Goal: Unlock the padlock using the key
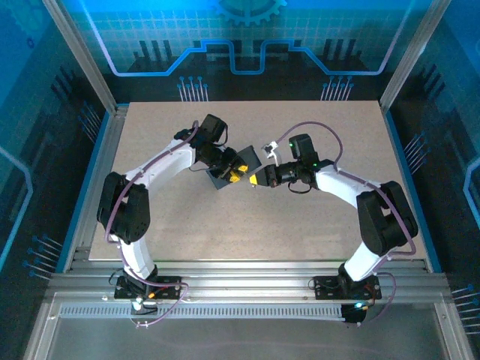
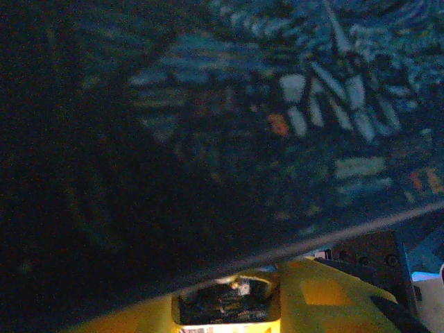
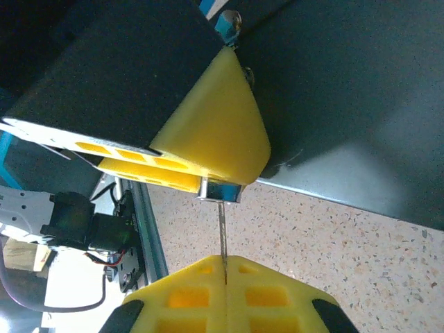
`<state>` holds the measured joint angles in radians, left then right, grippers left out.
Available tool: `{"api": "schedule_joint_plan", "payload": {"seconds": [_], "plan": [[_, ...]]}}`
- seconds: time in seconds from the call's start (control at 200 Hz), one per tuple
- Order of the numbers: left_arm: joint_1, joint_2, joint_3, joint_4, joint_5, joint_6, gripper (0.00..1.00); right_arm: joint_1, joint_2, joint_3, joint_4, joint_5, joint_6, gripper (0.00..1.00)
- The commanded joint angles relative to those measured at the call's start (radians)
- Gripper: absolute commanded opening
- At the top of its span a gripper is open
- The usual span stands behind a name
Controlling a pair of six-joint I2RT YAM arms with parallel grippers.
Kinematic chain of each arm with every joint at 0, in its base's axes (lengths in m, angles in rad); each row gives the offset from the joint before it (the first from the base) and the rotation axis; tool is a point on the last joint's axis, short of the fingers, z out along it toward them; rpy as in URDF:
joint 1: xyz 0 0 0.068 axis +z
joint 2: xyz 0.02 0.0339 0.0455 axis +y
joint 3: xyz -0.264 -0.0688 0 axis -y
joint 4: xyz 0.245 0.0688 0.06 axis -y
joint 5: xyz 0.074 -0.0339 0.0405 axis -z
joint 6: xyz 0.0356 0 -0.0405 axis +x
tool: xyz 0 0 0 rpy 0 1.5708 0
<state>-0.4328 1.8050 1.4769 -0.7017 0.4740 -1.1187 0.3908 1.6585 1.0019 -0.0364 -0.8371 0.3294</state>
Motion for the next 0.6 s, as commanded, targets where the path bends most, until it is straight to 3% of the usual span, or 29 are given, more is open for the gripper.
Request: {"api": "schedule_joint_plan", "payload": {"seconds": [0.0, 0.595], "plan": [[0.009, -0.06, 0.018, 0.02, 0.009, 0.016, 0.0, 0.019, 0.017, 0.029, 0.011, 0.006, 0.013, 0.0], [0.009, -0.07, 0.003, 0.027, 0.004, 0.008, 0.0, 0.028, 0.038, 0.047, 0.038, 0.025, 0.067, 0.0]]}}
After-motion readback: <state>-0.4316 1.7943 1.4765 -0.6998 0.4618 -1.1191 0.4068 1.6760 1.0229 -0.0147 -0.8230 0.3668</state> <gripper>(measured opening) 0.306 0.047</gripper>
